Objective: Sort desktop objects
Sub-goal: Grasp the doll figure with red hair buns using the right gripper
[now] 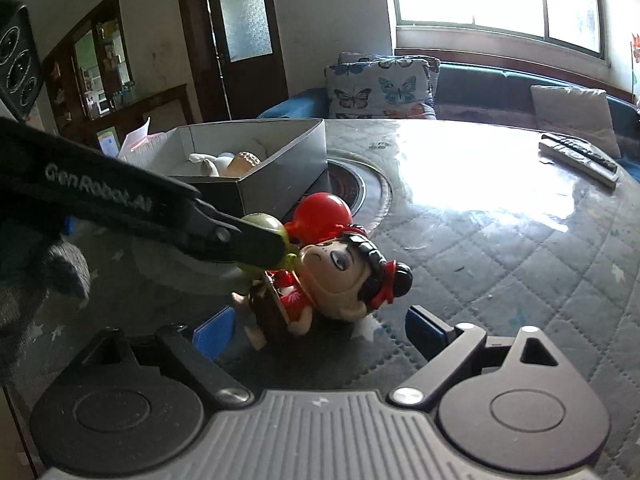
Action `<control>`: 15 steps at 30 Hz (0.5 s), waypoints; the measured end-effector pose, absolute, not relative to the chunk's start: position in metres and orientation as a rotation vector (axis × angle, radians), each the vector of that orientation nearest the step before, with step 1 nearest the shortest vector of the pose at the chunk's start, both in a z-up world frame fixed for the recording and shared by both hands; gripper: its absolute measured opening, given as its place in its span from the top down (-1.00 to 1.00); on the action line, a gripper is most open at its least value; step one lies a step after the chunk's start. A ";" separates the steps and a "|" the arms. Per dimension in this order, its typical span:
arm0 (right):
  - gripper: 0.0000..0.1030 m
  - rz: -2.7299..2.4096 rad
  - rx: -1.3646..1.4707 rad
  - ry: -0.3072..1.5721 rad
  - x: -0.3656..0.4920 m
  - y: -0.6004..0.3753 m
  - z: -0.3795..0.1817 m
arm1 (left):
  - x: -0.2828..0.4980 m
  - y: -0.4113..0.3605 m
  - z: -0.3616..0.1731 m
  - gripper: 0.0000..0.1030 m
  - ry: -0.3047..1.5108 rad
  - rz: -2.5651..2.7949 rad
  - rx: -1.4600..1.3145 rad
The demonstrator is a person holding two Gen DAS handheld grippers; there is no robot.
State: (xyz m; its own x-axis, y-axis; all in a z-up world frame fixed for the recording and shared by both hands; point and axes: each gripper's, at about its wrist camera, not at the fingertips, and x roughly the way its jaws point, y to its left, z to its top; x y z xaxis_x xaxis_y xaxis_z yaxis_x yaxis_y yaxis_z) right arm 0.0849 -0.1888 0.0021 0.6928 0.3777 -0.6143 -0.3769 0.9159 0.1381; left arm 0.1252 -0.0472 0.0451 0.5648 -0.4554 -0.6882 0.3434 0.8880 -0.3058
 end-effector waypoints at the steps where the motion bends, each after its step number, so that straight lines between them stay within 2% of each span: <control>1: -0.83 0.426 0.008 0.686 0.086 -0.190 0.002 | 0.125 -0.050 0.044 0.35 0.854 -0.477 -0.133; 9: -0.93 0.462 0.039 0.700 0.093 -0.196 -0.006 | 0.131 -0.062 0.037 0.31 0.888 -0.475 -0.077; 15: -0.92 0.486 0.043 0.687 0.097 -0.193 -0.007 | 0.136 -0.065 0.032 0.28 0.918 -0.453 -0.059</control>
